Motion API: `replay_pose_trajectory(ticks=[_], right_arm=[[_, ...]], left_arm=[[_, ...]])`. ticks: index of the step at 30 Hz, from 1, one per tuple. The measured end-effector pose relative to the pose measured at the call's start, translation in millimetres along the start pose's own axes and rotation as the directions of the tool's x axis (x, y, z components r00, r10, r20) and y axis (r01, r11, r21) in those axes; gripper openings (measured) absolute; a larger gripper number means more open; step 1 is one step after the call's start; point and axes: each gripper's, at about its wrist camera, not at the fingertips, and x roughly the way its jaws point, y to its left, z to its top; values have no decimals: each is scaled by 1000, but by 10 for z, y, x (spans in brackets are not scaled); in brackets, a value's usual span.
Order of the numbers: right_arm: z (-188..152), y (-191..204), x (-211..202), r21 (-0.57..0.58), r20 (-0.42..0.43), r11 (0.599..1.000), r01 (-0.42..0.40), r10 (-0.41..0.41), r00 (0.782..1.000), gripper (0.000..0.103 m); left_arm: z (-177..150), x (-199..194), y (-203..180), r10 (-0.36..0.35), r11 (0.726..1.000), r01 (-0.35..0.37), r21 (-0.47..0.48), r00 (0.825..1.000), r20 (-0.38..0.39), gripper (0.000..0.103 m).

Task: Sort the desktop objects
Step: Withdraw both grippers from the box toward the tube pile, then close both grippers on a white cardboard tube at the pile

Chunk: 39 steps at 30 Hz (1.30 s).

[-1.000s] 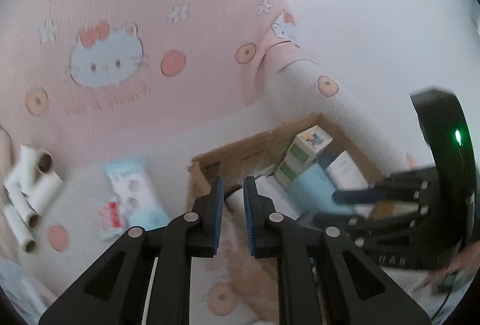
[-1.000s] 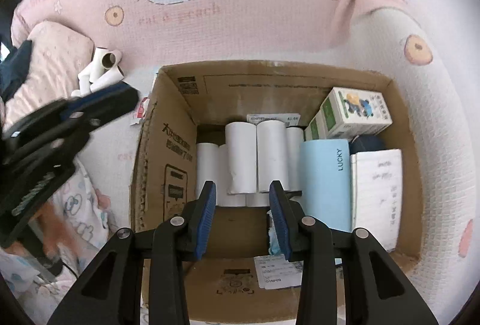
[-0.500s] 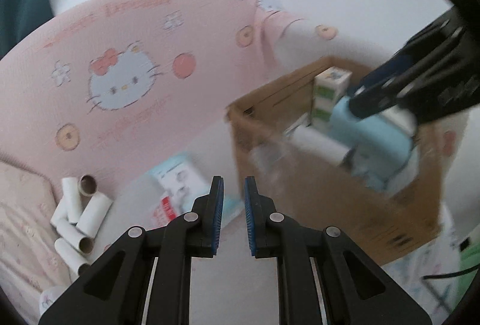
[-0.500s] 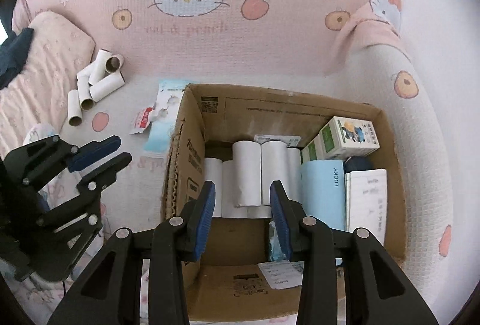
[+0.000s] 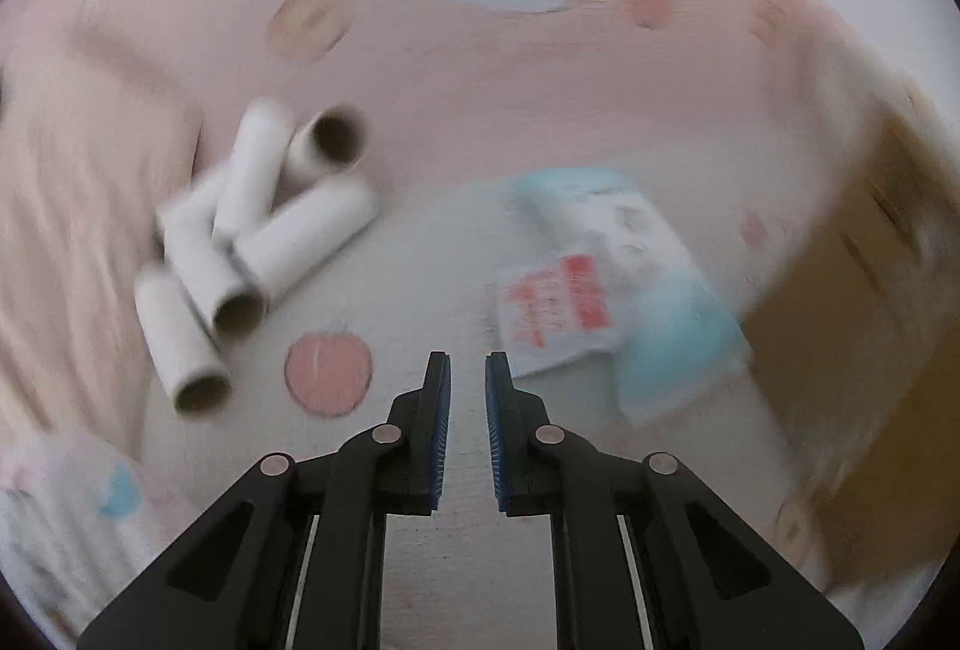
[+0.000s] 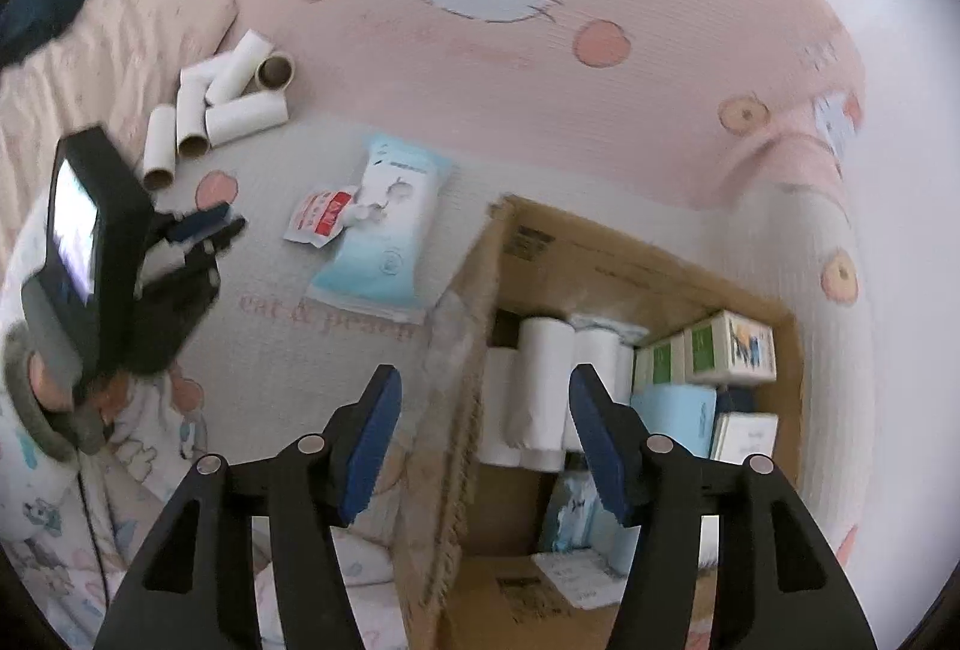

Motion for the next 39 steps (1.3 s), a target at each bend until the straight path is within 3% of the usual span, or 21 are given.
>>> replay_pose_trajectory(ticks=[4,8,12,17,20,23,26,29,30,32,33,36,39], right_arm=[[219,283,55,-69,18,998,-4,5,1000,56],[428,594,130,-139,73,990,0,11,997,56],[597,843,209,-149,145,989,-22,43,989,56],[742,1036,299,-124,228,987,-107,133,965,56],[795,1143,341,-129,305,984,-121,156,940,56],[869,1180,388,-96,360,983,-154,178,916,59],[976,1181,444,-55,398,980,-190,196,896,64],[1088,1213,504,-37,427,980,-195,192,884,66],[1134,1234,534,-36,433,981,-191,188,882,67],[1228,1286,621,-33,436,983,-181,177,882,69],[1272,1310,674,-35,434,983,-180,177,883,70],[1364,1362,813,-31,428,982,-188,183,885,70],[1461,1395,959,-27,422,973,-229,219,880,70]], left_arm=[[176,-17,457,-34,972,42,-231,999,37,13],[261,-25,794,-1,935,21,-354,998,57,13],[277,12,1109,-48,876,64,-479,998,45,13],[357,20,1273,-103,839,114,-532,993,49,13],[491,-6,1370,-136,846,146,-514,989,57,15],[609,23,1430,-152,849,163,-503,986,62,29],[698,107,1586,-215,809,221,-544,974,77,36],[765,268,1743,-372,721,359,-592,922,107,45],[783,347,1803,-432,665,412,-623,892,128,46],[796,420,1863,-459,615,437,-657,875,152,47],[809,450,1894,-432,613,413,-674,889,152,47],[867,472,1897,-363,642,360,-677,920,145,47],[961,539,1857,-377,650,371,-664,915,142,52]])
